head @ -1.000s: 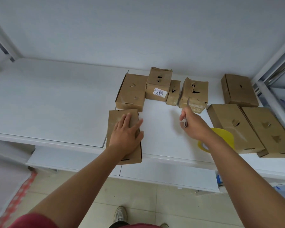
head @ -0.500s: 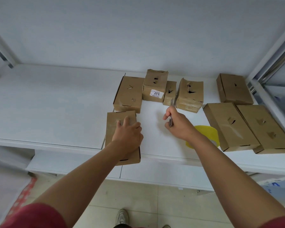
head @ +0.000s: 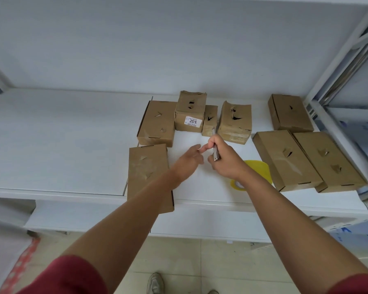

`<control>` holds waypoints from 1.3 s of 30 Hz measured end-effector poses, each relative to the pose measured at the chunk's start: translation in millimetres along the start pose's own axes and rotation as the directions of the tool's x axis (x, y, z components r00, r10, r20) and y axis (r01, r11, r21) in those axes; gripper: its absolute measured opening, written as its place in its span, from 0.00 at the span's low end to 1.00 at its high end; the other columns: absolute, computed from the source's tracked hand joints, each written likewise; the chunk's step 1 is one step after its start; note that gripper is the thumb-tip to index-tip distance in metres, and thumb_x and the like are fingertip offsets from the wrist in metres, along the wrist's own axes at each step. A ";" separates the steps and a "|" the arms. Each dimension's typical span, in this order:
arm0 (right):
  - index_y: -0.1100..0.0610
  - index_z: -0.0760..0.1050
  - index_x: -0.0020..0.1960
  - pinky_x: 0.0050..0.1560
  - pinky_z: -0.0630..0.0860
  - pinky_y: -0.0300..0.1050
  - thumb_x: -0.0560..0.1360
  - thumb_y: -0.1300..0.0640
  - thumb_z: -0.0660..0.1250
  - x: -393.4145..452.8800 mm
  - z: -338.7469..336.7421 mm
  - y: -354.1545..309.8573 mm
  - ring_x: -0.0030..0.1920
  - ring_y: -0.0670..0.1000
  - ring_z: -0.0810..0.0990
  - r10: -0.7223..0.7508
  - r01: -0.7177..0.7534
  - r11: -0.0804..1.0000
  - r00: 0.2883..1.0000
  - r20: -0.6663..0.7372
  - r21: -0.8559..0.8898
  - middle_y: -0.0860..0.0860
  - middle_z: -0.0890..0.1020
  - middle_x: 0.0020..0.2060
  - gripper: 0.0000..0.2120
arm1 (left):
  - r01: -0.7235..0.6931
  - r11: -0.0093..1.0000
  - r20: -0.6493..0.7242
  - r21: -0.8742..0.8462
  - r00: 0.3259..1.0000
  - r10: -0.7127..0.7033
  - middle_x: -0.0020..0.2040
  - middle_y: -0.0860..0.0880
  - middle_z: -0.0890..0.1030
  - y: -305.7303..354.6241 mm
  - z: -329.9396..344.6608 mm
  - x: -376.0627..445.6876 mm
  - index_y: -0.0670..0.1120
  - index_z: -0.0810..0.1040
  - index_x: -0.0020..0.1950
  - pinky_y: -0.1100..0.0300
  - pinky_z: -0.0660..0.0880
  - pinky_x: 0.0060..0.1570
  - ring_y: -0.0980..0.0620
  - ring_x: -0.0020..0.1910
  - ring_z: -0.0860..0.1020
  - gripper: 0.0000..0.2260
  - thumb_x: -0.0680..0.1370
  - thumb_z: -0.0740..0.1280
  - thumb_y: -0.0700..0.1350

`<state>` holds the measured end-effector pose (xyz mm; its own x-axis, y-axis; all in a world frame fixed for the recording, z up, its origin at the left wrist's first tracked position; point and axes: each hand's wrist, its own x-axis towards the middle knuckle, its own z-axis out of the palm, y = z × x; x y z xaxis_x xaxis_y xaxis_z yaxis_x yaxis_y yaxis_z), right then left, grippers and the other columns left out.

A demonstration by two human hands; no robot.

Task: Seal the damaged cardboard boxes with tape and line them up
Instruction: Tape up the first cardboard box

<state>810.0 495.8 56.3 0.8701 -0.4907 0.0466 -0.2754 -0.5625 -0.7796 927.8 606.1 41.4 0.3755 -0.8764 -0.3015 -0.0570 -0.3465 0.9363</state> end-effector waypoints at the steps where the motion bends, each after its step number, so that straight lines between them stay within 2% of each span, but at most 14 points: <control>1: 0.42 0.59 0.45 0.37 0.70 0.36 0.75 0.69 0.59 -1.0 -0.7 -0.7 0.32 0.41 0.71 0.003 -0.003 1.000 1.000 0.001 0.025 0.45 0.81 0.55 0.21 | 0.071 0.992 0.093 -0.102 0.994 -0.062 0.60 0.53 0.78 3.3 1.3 1.6 0.50 0.73 0.67 0.55 0.64 0.63 0.55 0.63 0.74 0.18 0.78 0.62 0.40; 3: 0.43 0.60 0.45 0.35 0.70 0.34 0.74 0.69 0.59 -2.2 -1.7 -1.4 0.30 0.41 0.70 0.006 -0.006 0.999 1.000 0.002 0.048 0.45 0.81 0.54 0.21 | 0.165 0.982 0.226 -0.086 0.964 -0.142 0.54 0.53 0.81 2.2 -1.1 4.8 0.52 0.79 0.57 0.56 0.70 0.60 0.54 0.59 0.79 0.10 0.77 0.65 0.42; 6: 0.45 0.60 0.47 0.40 0.73 0.41 0.75 0.67 0.61 -3.2 -3.5 -1.4 0.33 0.44 0.71 0.022 -0.022 0.999 1.000 0.010 -0.024 0.44 0.80 0.55 0.18 | 0.222 0.965 0.243 -0.137 0.952 -0.185 0.45 0.49 0.82 -6.0 -9.1 8.1 0.46 0.82 0.45 0.59 0.79 0.47 0.52 0.45 0.84 0.07 0.79 0.66 0.38; 8: 0.49 0.61 0.50 0.44 0.75 0.49 0.76 0.63 0.63 -1.7 -3.4 -1.5 0.39 0.48 0.76 0.069 -0.060 0.982 0.997 0.045 -0.181 0.48 0.80 0.53 0.13 | 0.220 0.971 0.203 -0.088 0.959 -0.199 0.42 0.48 0.82 -5.7 -12.5 7.8 0.44 0.82 0.46 0.63 0.79 0.41 0.54 0.40 0.82 0.06 0.79 0.67 0.36; 12: 0.55 0.62 0.52 0.35 0.68 0.50 0.77 0.53 0.62 0.1 7.5 -4.6 0.39 0.60 0.75 0.072 -0.044 0.883 0.996 0.044 -0.466 0.52 0.77 0.41 0.11 | 0.218 0.964 0.092 0.155 0.968 -0.234 0.38 0.45 0.81 -4.7 -5.9 9.5 0.43 0.80 0.46 0.67 0.78 0.37 0.55 0.35 0.82 0.02 0.76 0.71 0.37; 17: 0.59 0.65 0.63 0.44 0.73 0.53 0.83 0.48 0.53 3.2 31.6 -7.7 0.46 0.61 0.78 -0.063 -0.003 0.732 0.995 -0.072 -0.681 0.57 0.80 0.47 0.16 | 0.163 0.857 -0.040 0.489 0.985 -0.165 0.35 0.51 0.79 -15.0 15.2 13.4 0.48 0.73 0.43 0.68 0.72 0.30 0.57 0.32 0.79 0.06 0.76 0.68 0.40; 19: 0.60 0.65 0.64 0.45 0.74 0.54 0.83 0.49 0.54 6.2 39.2 -10.4 0.48 0.62 0.77 -0.059 -0.041 0.798 0.988 -0.145 -0.601 0.58 0.80 0.47 0.16 | 0.134 0.781 -0.068 0.610 0.991 -0.117 0.39 0.49 0.78 -21.6 24.9 14.1 0.45 0.75 0.48 0.66 0.71 0.32 0.52 0.38 0.79 0.01 0.77 0.65 0.41; 22: 0.60 0.65 0.61 0.44 0.75 0.55 0.83 0.52 0.56 14.1 45.8 -12.3 0.47 0.61 0.78 0.009 -0.102 0.918 0.971 -0.238 -0.383 0.58 0.81 0.45 0.13 | 0.154 0.640 -0.110 0.753 0.988 -0.109 0.57 0.42 0.76 -30.2 34.1 16.8 0.42 0.71 0.66 0.56 0.75 0.52 0.45 0.54 0.77 0.15 0.80 0.64 0.45; 25: 0.60 0.65 0.62 0.42 0.71 0.50 0.83 0.52 0.56 21.5 44.9 -12.6 0.49 0.60 0.79 0.088 -0.170 0.946 0.955 -0.284 -0.278 0.58 0.82 0.47 0.13 | 0.195 0.248 -0.183 0.949 0.981 -0.068 0.66 0.42 0.70 -29.1 32.9 16.7 0.44 0.64 0.73 0.51 0.65 0.63 0.42 0.65 0.68 0.28 0.79 0.64 0.58; 27: 0.60 0.65 0.65 0.40 0.67 0.47 0.82 0.54 0.56 23.8 43.0 -12.5 0.48 0.60 0.79 0.097 -0.177 0.950 0.950 -0.296 -0.257 0.58 0.82 0.47 0.14 | 0.212 0.137 -0.206 0.968 0.977 -0.052 0.66 0.43 0.70 -24.0 30.2 15.4 0.44 0.67 0.70 0.50 0.62 0.64 0.42 0.66 0.66 0.28 0.78 0.63 0.63; 30: 0.62 0.63 0.66 0.36 0.67 0.48 0.80 0.59 0.57 27.0 39.6 -12.1 0.42 0.60 0.78 0.064 -0.175 0.897 0.960 -0.273 -0.406 0.58 0.81 0.45 0.15 | 0.164 0.143 -0.160 0.976 0.986 -0.041 0.66 0.43 0.71 -22.0 22.3 9.4 0.46 0.71 0.66 0.49 0.60 0.64 0.42 0.67 0.64 0.26 0.79 0.60 0.64; 33: 0.62 0.63 0.67 0.35 0.67 0.48 0.77 0.65 0.58 36.9 37.4 -14.2 0.43 0.60 0.79 0.107 -0.216 0.709 0.974 -0.200 -0.671 0.58 0.81 0.47 0.18 | 0.153 0.189 -0.155 0.970 0.988 0.000 0.66 0.43 0.73 -15.3 -1.1 -4.1 0.46 0.72 0.66 0.47 0.61 0.64 0.41 0.68 0.65 0.22 0.81 0.57 0.60; 37: 0.60 0.73 0.61 0.43 0.67 0.46 0.76 0.67 0.59 52.1 36.3 -14.2 0.55 0.58 0.80 0.259 -0.210 0.530 0.962 -0.079 -0.822 0.55 0.81 0.55 0.14 | 0.320 0.356 -0.410 0.878 0.887 0.213 0.63 0.42 0.73 -14.3 -46.3 -24.6 0.45 0.72 0.62 0.48 0.66 0.61 0.40 0.63 0.69 0.16 0.79 0.57 0.51; 39: 0.57 0.75 0.62 0.47 0.67 0.45 0.76 0.66 0.59 58.6 36.9 -12.6 0.59 0.56 0.78 0.319 -0.169 0.467 0.948 -0.012 -0.868 0.53 0.79 0.59 0.16 | 0.392 0.431 -0.519 0.813 0.824 0.230 0.65 0.41 0.70 -24.3 -59.2 -38.5 0.45 0.67 0.68 0.47 0.66 0.61 0.39 0.64 0.68 0.23 0.78 0.58 0.57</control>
<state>879.6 498.7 45.9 0.7316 -0.6527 -0.1967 -0.6303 -0.7576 0.1697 969.5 668.2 40.9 0.7759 -0.6280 0.0600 -0.6295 -0.7645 0.1388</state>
